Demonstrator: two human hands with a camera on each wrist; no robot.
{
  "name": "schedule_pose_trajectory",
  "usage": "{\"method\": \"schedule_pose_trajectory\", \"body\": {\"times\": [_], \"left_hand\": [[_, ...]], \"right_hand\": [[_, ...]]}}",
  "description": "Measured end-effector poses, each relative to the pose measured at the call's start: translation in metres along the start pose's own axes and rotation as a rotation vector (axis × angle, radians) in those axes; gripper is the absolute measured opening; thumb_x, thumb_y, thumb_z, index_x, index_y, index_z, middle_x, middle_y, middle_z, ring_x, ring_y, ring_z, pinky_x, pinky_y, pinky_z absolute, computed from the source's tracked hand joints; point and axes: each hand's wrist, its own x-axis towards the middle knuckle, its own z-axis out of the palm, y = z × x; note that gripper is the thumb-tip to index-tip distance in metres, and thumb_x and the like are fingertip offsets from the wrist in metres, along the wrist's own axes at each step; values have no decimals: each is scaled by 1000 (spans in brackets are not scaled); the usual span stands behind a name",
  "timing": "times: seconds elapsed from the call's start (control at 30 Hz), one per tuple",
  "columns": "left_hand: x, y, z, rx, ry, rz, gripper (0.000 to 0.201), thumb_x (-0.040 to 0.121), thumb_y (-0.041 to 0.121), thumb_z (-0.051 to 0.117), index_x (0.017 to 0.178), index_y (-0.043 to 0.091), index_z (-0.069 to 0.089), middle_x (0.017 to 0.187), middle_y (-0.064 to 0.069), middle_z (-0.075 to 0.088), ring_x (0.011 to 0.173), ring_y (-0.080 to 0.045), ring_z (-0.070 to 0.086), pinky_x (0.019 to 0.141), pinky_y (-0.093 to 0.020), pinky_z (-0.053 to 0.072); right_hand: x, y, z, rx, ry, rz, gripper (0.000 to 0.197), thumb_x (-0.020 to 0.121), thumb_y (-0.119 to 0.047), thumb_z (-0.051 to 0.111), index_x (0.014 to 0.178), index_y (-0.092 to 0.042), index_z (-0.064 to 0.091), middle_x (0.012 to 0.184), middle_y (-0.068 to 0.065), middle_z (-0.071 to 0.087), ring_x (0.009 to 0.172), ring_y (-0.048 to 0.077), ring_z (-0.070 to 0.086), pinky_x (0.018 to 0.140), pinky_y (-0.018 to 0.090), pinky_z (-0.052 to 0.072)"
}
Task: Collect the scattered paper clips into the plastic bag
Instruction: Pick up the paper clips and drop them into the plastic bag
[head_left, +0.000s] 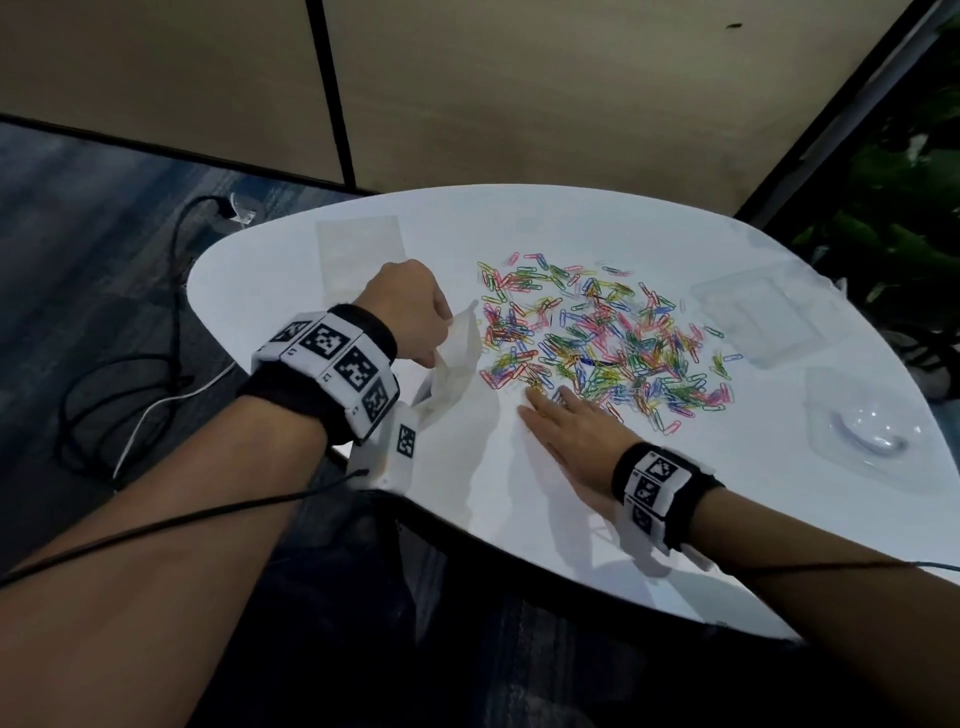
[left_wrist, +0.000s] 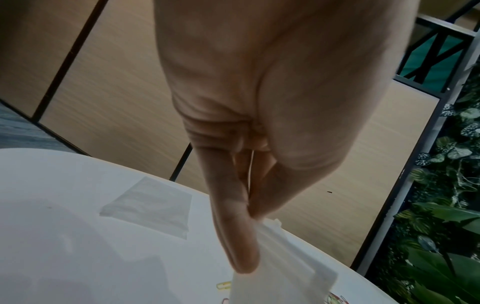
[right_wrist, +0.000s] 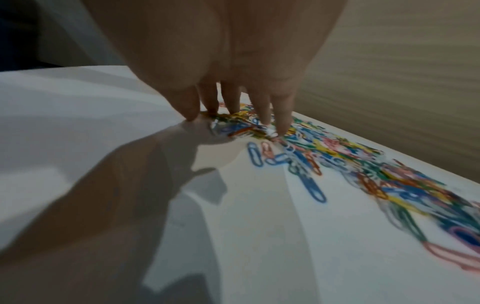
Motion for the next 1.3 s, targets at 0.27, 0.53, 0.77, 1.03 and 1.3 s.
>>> {"method": "schedule_pose_trajectory", "body": {"times": [0.27, 0.53, 0.77, 1.03, 1.3], "left_hand": [[-3, 6, 5, 33, -23, -25, 29, 88, -6, 52, 101, 8, 73, 81, -14, 76, 69, -25, 77, 79, -37, 64], [-1, 14, 13, 80, -73, -11, 29, 89, -5, 50, 104, 6, 72, 83, -15, 77, 73, -26, 78, 81, -37, 63], [3, 17, 21, 60, -109, 6, 30, 88, -7, 49, 103, 5, 73, 82, -17, 77, 70, -27, 77, 79, -38, 64], [3, 19, 25, -30, -67, 40, 24, 90, -5, 54, 97, 2, 77, 76, -16, 76, 69, -25, 77, 77, -37, 64], [5, 15, 18, -9, -30, 49, 28, 88, -7, 53, 106, 3, 73, 77, -16, 76, 66, -21, 77, 77, -36, 64]], "right_hand": [[12, 22, -23, 314, 112, 148, 15, 92, -11, 58, 92, -9, 72, 91, 7, 66, 83, 26, 62, 74, 35, 53], [15, 47, -89, 1614, 232, 702, 13, 79, 3, 73, 89, -5, 74, 97, 17, 74, 83, 23, 73, 78, 28, 61], [29, 10, -130, 2185, 176, 528, 22, 87, 8, 63, 109, 11, 63, 96, 19, 72, 83, 21, 73, 72, 21, 60], [45, -21, -130, 1908, 113, 561, 16, 84, 15, 59, 93, 7, 69, 92, 21, 70, 85, 27, 68, 79, 27, 59], [47, -23, -124, 1480, 100, 429, 18, 77, -14, 71, 85, 2, 76, 92, 27, 71, 72, 23, 62, 89, 51, 54]]}}
